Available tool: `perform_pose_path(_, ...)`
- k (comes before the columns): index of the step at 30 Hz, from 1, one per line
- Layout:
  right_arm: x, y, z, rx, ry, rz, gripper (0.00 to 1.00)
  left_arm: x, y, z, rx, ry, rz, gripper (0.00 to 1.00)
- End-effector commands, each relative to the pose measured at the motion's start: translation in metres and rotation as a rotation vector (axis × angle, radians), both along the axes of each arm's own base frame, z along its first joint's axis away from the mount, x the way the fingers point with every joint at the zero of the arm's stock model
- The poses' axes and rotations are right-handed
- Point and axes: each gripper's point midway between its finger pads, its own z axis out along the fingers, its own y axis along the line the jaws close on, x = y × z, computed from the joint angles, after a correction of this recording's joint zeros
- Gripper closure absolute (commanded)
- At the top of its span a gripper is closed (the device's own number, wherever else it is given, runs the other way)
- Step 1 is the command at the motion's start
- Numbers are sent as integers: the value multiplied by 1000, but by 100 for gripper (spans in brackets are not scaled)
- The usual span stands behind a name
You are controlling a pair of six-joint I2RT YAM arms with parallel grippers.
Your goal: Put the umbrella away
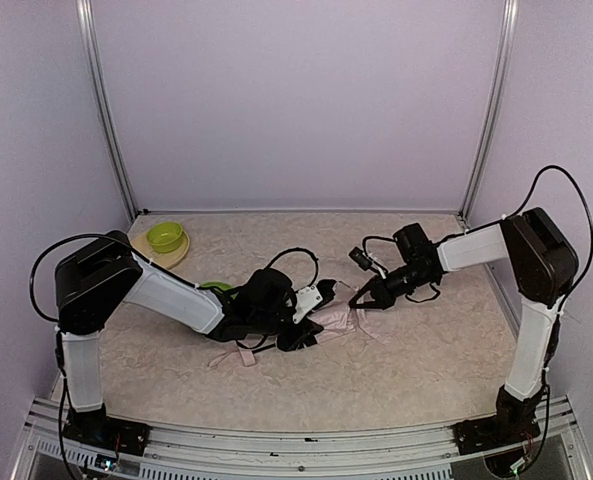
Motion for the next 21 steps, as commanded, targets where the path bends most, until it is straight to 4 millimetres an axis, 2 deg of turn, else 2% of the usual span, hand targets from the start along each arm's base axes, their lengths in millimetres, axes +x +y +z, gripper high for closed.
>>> perform_pose_path(1, -7, 2, 29, 69, -19, 4, 100, -46, 58, -102, 305, 263, -17, 67)
perform_pose_path(5, -22, 5, 58, 27, -75, -24, 100, -31, 62, -107, 290, 312, 38, 68)
perform_pose_path(7, -49, 12, 67, 7, -79, -25, 100, -22, 67, -108, 267, 353, 81, 68)
perform_pose_path(10, -98, 21, 60, -26, -40, -34, 100, -9, 77, -108, 224, 404, 137, 68)
perform_pose_path(14, -161, 29, 44, -42, 34, -43, 100, -4, 80, -106, 181, 425, 142, 68)
perform_pose_path(18, -206, 37, 29, -11, 112, -52, 100, 3, 80, -107, 159, 444, 159, 68)
perform_pose_path(21, -230, 49, 11, -11, 171, -51, 100, 8, 77, -102, 122, 472, 160, 69)
